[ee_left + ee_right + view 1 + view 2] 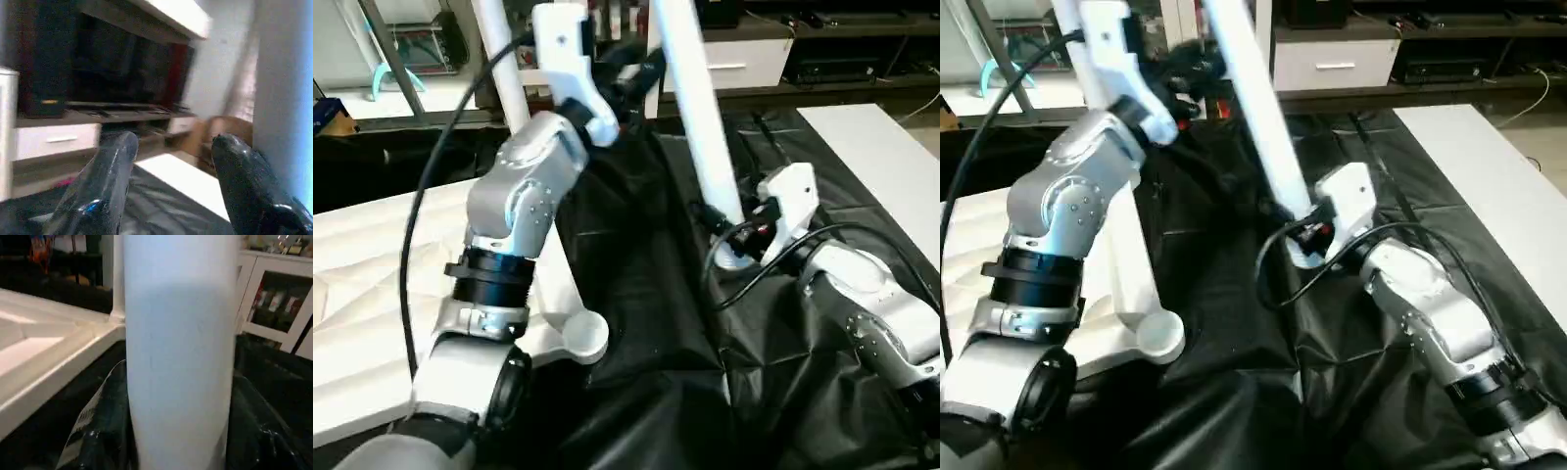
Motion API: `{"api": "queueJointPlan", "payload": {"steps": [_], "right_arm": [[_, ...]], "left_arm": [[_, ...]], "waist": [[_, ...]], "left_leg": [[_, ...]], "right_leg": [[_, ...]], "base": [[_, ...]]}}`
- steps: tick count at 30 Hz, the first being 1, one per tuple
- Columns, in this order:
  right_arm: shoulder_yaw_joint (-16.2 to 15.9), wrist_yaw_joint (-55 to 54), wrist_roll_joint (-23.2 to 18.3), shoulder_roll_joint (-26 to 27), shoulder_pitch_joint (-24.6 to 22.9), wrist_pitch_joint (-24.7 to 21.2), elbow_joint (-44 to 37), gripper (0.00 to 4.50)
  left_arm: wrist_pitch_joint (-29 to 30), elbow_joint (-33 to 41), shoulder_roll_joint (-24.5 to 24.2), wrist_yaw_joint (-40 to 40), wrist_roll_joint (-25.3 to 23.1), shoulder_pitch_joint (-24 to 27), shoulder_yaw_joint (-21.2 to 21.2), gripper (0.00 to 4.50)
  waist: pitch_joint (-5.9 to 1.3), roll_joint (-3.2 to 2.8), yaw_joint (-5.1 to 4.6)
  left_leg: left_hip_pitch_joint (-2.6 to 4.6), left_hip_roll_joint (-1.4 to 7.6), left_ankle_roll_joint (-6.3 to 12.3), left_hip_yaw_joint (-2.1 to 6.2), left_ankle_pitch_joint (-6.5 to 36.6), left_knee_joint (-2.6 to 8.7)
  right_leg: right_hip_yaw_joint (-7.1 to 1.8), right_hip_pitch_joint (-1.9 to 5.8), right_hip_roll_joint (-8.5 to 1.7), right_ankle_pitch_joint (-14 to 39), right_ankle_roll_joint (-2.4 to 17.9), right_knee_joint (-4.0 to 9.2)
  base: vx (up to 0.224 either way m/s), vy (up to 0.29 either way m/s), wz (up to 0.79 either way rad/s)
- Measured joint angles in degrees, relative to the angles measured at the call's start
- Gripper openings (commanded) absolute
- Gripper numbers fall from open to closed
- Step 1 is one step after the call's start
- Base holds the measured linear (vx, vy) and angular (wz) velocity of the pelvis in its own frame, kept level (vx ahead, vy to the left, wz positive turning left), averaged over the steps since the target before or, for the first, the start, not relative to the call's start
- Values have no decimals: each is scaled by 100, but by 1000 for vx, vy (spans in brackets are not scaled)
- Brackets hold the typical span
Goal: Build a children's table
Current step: Insert table leg to table base
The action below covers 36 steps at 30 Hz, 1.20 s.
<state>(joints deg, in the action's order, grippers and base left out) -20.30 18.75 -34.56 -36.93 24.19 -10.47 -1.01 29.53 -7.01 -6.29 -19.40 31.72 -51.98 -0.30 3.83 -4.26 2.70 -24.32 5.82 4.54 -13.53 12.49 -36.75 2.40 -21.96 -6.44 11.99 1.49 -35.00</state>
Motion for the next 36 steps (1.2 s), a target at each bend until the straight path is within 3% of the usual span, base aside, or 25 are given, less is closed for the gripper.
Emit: {"api": "queueJointPlan", "payload": {"steps": [5,8,11,15,20,23,24,28,30,33,36], "right_arm": [[-6,27,217,85,12,-146,-34,186],[28,40,298,234,31,-193,-94,186],[272,-17,191,443,30,-291,-99,186],[1169,-240,-804,807,41,-514,-153,185],[2147,-212,-1723,595,-154,-955,-313,185],[2422,28,-2804,439,-538,-1607,-534,185],[2471,99,-3341,404,-669,-1850,-587,185],[2704,242,-4783,419,-945,-2316,-815,185],[2880,317,-5548,435,-1108,-2438,-1111,185],[3156,354,-6356,498,-1204,-2648,-1240,185],[3410,343,-7041,550,-1255,-2882,-1235,185]], "left_arm": [[533,730,26,-351,387,193,-316,283],[813,916,57,-402,663,227,-255,283],[767,908,36,-285,524,212,-191,283],[90,-18,-361,401,-421,120,-43,283],[-515,-558,-1262,421,-966,459,309,283],[-569,-270,-1884,-738,-894,985,133,319],[-502,-57,-2171,-1343,-799,1269,39,319],[-206,650,-2740,-2764,-457,2011,-349,363],[-137,968,-3153,-3188,-440,2399,-603,373],[-197,1137,-3610,-3486,-645,2911,-989,401],[-239,1334,-4043,-3733,-891,3412,-1367,401]], "waist": [[-1,-2,14],[-1,-2,5],[-1,-2,5],[-3,-8,-57],[-5,-10,-81],[-6,-12,-35],[-6,-12,-21],[-5,-12,70],[-8,-12,86],[-7,13,75],[-1,48,68]], "left_leg": [[2,0,5,1,-3,3],[4,-1,3,0,-10,3],[10,-1,3,0,-13,3],[15,-2,3,-1,-15,3],[15,-1,-7,3,-21,8],[22,-1,-15,2,-25,37],[17,-1,-22,3,-29,46],[18,0,-43,2,-43,62],[39,0,-56,2,-51,78],[76,0,-77,1,-63,92],[122,1,-95,6,-72,113]], "right_leg": [[-1,2,1,1,-2,1],[-3,2,2,1,-3,-1],[-5,10,2,0,-5,-3],[-13,12,2,-19,-35,3],[-8,9,2,-21,-109,7],[-5,5,2,-8,-129,10],[-2,-6,2,-6,-132,8],[0,-21,2,4,-145,-10],[-4,-11,2,7,-150,-8],[-9,5,2,11,-157,-11],[-13,2,0,59,-238,-4]], "base": [[0,0,0],[0,0,0],[0,0,0],[0,0,0],[0,0,0],[0,0,0],[0,0,0],[0,0,0],[0,0,0],[0,0,0],[0,0,0]]}}
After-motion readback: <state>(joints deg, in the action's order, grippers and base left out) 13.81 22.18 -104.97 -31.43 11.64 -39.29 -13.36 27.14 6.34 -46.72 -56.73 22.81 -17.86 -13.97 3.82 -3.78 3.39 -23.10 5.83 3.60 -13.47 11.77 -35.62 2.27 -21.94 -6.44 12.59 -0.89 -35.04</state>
